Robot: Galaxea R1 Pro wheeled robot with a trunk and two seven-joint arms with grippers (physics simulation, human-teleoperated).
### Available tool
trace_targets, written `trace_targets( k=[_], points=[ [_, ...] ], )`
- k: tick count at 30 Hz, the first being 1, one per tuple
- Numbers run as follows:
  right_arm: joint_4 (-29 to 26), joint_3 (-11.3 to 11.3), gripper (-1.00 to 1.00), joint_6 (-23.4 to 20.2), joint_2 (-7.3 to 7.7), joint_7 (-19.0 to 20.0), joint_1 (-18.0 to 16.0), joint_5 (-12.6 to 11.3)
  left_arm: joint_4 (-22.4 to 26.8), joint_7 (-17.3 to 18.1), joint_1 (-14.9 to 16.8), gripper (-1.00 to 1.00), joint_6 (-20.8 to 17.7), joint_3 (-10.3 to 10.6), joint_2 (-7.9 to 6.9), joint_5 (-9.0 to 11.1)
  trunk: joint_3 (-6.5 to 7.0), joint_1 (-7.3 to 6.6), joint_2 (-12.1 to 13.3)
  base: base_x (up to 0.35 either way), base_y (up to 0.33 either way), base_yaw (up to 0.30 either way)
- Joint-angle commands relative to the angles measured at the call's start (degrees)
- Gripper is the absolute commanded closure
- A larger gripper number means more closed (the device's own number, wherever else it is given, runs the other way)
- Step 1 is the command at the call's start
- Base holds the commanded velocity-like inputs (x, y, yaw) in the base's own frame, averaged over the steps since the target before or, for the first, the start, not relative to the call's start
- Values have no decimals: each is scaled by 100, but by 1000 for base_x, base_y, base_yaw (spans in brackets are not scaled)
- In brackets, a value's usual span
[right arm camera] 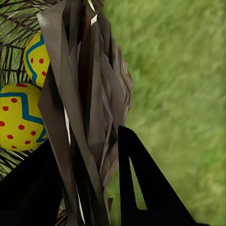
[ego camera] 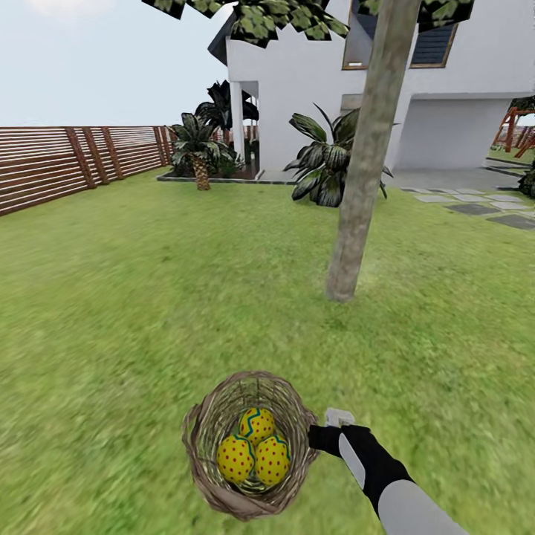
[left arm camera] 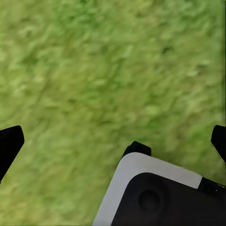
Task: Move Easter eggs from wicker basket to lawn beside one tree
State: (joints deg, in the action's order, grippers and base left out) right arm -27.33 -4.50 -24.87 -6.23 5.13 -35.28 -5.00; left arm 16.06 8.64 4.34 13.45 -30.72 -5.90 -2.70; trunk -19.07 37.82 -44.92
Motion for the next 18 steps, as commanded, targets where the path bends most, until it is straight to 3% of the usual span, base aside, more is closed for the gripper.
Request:
trace_targets(
  k=[1,18],
  points=[
    [-13,-47,100,-35,-8,16,-5,-76,-7,41,6,-100,17,-49,1,-29,-6,4,-5,327,73,-17],
    [-15,-43,100,-27,-35,16,-5,-74,-7,41,6,-100,17,-49,1,-29,-6,4,-5,327,114,-47]
  ],
)
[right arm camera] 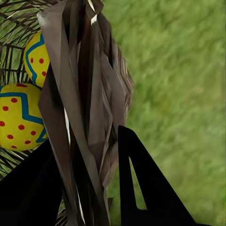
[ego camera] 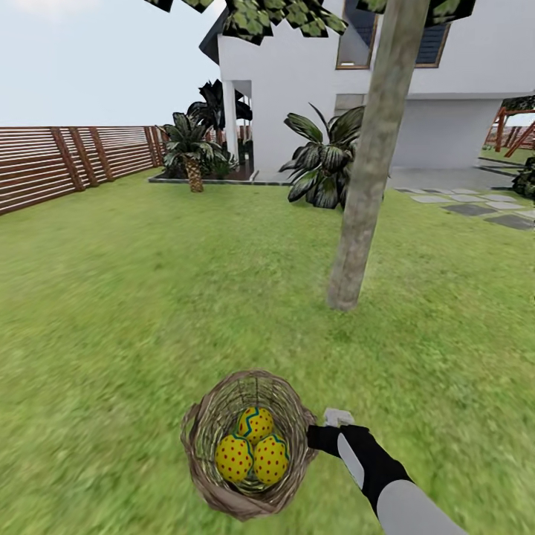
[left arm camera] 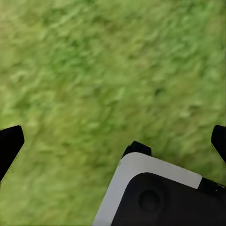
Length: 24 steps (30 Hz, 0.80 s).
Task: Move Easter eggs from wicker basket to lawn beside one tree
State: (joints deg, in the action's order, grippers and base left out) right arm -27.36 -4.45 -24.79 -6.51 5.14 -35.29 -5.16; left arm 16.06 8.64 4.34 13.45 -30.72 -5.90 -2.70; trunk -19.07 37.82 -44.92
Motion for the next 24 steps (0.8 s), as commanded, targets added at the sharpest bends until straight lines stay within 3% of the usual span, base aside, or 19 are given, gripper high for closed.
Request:
trace_targets(
  k=[1,11,24],
  points=[
    [-9,-47,100,-35,-8,14,-4,-57,-7,41,5,-100,17,-49,1,-29,-7,4,-5,327,131,-180],
    [-7,-47,100,-35,-12,17,-4,-57,-7,41,5,-100,17,-49,1,-29,-7,4,-5,327,132,-238],
    [-6,-47,100,-35,-17,19,-3,-58,-7,41,5,-100,17,-49,1,-29,-7,4,-5,327,132,-105]
  ],
)
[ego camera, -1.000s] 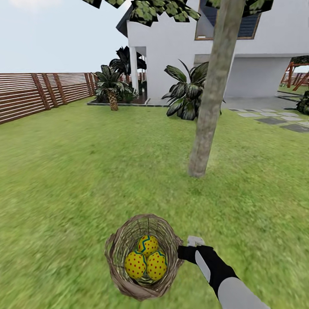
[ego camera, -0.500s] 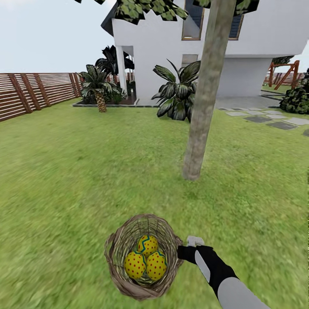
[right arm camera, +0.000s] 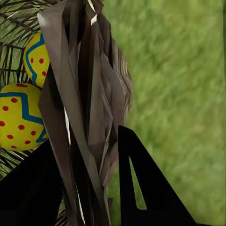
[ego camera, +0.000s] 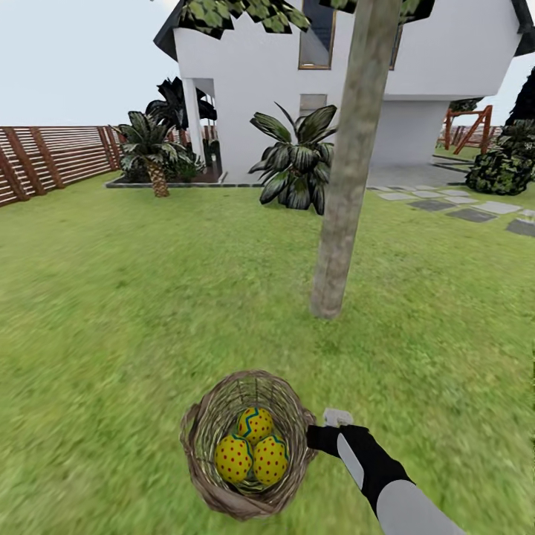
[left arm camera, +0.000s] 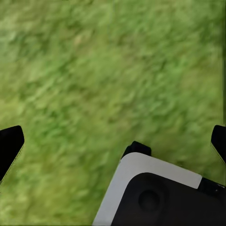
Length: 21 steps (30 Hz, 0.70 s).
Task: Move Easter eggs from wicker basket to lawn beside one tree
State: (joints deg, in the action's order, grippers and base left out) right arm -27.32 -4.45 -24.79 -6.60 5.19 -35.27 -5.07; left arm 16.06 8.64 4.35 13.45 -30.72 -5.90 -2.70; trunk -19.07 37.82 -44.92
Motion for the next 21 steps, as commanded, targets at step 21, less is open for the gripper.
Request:
trace_targets(
  k=[21],
  points=[
    [-10,-42,100,-35,-8,10,-6,-64,-6,41,5,-100,17,-49,1,-29,-7,4,-5,327,135,-62]
  ],
)
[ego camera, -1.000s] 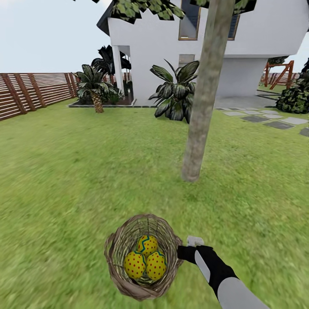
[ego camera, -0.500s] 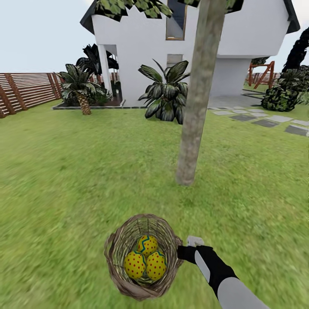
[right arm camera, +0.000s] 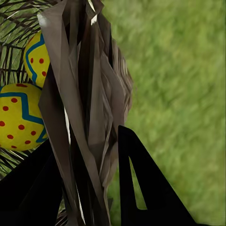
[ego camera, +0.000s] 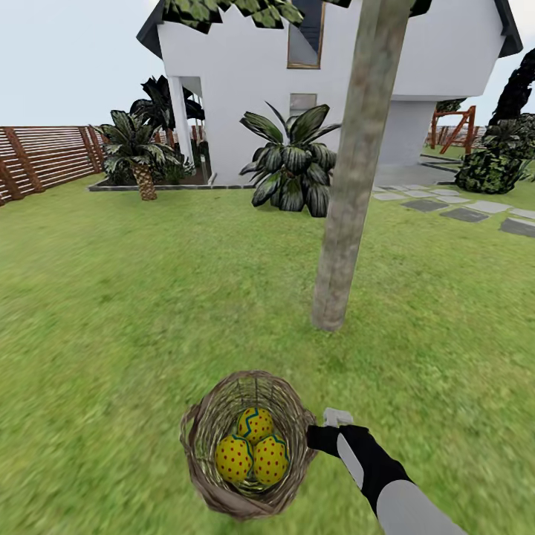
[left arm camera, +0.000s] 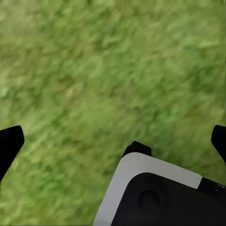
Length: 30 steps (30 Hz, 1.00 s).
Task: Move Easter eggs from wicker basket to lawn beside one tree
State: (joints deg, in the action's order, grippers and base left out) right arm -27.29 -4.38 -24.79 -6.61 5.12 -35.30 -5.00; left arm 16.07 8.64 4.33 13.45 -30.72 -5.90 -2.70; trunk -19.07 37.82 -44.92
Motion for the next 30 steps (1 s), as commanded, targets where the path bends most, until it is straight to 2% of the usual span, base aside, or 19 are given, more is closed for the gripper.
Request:
trace_targets(
  k=[1,5,13,18,19,28,30],
  points=[
    [-8,-12,100,-36,19,2,-26,8,-34,54,39,-100,-16,-15,11,-20,-7,4,-6,0,0,0],
    [-9,34,100,-41,19,-40,-21,153,-35,53,43,-100,-17,-4,10,-20,-7,4,-6,0,0,0],
    [-9,34,100,-41,19,-40,-21,212,-35,53,43,-100,-17,-4,10,-20,-7,4,-6,0,0,0],
    [-54,82,100,-19,91,16,149,266,-58,40,-1,-100,-40,-5,157,-36,-7,4,-6,0,0,0],
    [-55,84,100,-19,90,19,280,-33,-59,39,-2,-100,-41,-5,161,-37,-7,4,-6,0,0,0],
    [-57,95,100,-17,89,20,295,-35,-52,41,-3,-100,-42,-5,164,-19,-7,4,-6,0,0,0],
    [-57,95,100,-17,89,25,295,-29,-52,41,-3,-100,-39,-5,162,-20,-43,48,-86,0,0,0]
  ],
)
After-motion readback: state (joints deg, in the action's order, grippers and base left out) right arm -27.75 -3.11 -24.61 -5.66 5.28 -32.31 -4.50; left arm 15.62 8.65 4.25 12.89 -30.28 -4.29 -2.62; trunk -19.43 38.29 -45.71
